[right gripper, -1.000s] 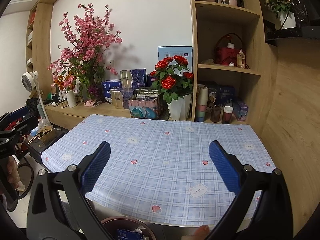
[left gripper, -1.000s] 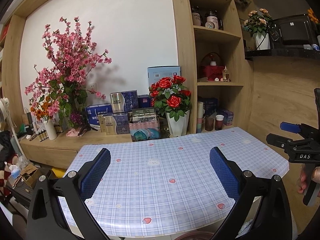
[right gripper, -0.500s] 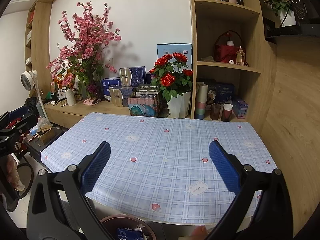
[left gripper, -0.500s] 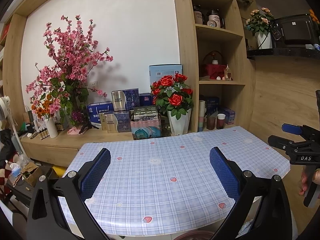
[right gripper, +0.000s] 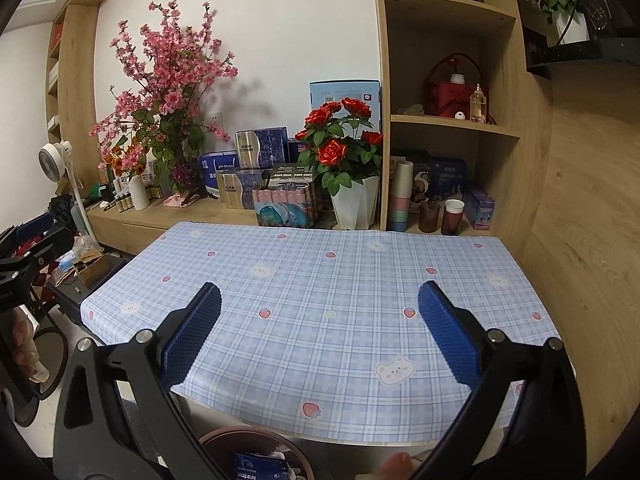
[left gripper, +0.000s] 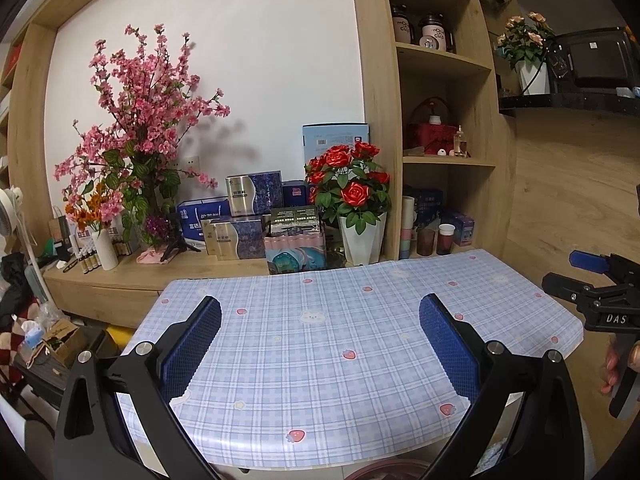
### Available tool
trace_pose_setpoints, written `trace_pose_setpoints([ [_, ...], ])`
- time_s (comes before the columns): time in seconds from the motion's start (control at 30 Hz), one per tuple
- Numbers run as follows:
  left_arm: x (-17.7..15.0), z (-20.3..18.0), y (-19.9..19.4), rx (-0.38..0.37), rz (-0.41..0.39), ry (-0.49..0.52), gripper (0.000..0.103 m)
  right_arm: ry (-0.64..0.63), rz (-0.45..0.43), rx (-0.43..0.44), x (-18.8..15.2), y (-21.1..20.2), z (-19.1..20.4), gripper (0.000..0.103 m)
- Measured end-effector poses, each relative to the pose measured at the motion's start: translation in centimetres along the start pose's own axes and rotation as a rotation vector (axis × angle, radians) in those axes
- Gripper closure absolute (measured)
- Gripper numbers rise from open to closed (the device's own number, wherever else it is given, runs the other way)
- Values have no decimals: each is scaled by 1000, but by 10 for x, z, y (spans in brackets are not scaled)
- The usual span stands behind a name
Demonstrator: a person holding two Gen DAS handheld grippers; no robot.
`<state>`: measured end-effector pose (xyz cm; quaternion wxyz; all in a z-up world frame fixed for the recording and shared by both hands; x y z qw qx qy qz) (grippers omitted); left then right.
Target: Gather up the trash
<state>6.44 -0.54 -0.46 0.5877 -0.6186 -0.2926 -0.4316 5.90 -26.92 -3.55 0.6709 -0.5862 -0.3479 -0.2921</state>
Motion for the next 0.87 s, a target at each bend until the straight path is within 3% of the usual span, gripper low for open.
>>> trace_pose_setpoints([
  [0.87,-4,-1,4,33,15,9,6,6,37,-14,-7,8,1,6],
])
Point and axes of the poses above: each gripper's, at about its wrist camera, not at the fingertips, and y roughly the way its jaws point, z to its left, x to its top, the point moved 3 cm from there along y, roughly the way its jaws point, and after that the axes turned 10 degrees about z, right-handed, at the moved point
